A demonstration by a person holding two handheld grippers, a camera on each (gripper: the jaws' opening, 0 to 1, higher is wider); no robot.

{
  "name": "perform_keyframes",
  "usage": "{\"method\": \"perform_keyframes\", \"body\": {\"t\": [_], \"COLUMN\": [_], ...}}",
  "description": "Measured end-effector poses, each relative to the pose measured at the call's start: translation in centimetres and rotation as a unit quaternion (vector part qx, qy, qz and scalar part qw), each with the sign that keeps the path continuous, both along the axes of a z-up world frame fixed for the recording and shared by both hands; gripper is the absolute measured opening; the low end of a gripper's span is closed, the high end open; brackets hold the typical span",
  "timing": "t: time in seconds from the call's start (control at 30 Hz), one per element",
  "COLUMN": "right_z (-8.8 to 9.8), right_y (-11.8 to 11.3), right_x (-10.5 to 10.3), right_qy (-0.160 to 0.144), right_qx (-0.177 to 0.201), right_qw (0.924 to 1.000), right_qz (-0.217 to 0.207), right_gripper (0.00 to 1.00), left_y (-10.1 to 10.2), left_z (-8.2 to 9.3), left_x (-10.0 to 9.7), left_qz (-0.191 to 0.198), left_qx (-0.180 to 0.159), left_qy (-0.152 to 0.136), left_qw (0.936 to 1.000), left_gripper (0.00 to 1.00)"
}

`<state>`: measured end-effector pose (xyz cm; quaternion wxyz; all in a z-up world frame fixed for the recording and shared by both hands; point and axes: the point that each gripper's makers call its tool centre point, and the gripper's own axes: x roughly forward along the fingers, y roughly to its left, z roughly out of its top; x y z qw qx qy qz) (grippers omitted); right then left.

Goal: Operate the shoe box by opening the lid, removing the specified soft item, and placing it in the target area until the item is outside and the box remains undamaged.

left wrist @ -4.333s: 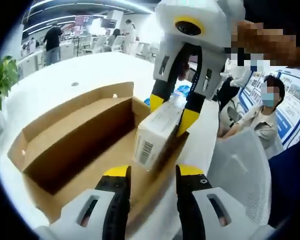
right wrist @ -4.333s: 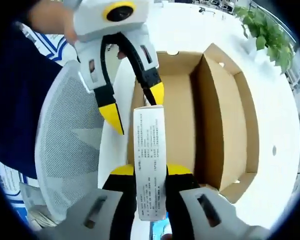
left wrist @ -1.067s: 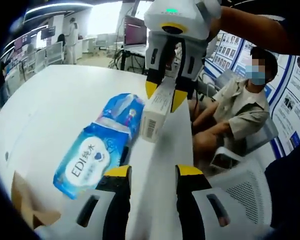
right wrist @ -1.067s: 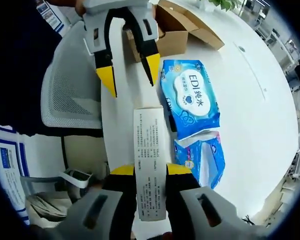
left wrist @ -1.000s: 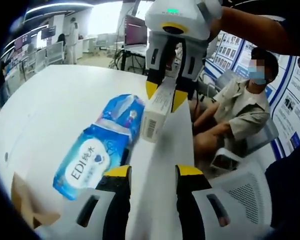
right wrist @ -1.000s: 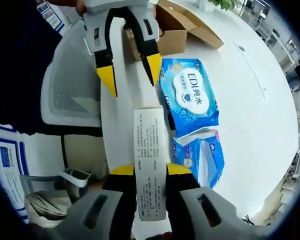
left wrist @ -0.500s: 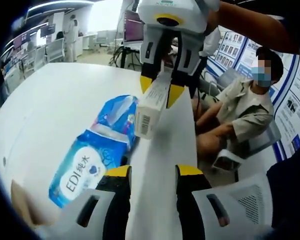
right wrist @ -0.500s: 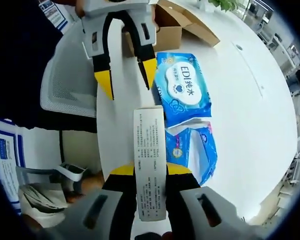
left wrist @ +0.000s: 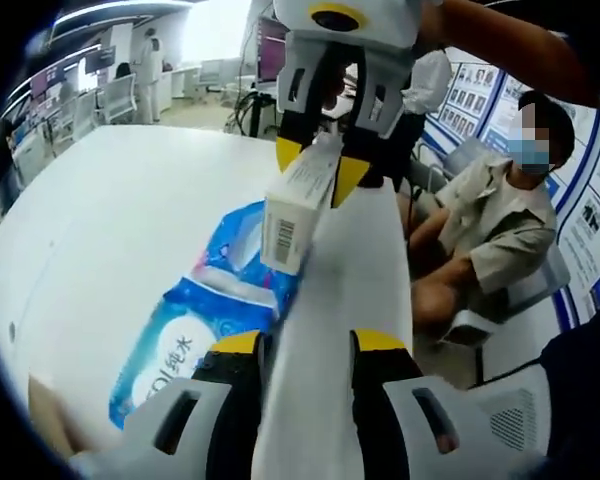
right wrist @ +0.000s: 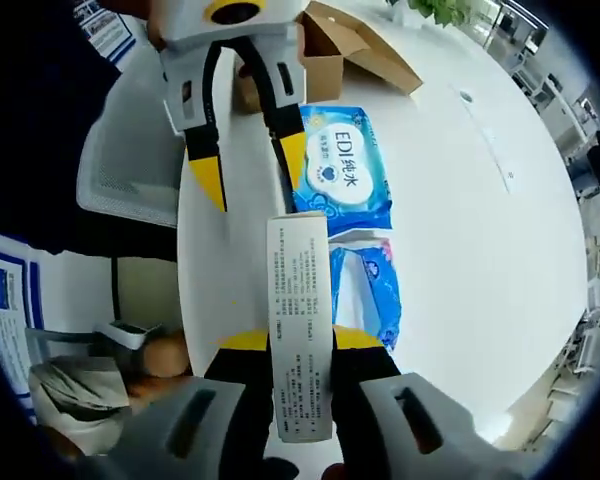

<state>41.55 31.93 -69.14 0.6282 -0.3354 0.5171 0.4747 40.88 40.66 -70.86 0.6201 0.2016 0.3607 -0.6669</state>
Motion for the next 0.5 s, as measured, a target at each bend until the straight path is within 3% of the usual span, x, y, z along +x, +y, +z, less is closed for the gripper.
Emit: {"method": "perform_keyframes", "body": {"t": [0.5], "right_z": [-0.6], "right_y": [-0.7], "right_x": [3.0], "right_qy": [-0.004], "right_qx": [0.002], "right_qw": [1.0000], "right_qz": [0.006], "right_gripper": [0.18], "left_y": [-1.8], "left_z": [0.0], "left_x": [3.4], "left_qz": [0.022], "left_qx": [-0.002], "left_qy": [-0.011], "left_qw": [0.9997], "left_gripper": [0.32]}}
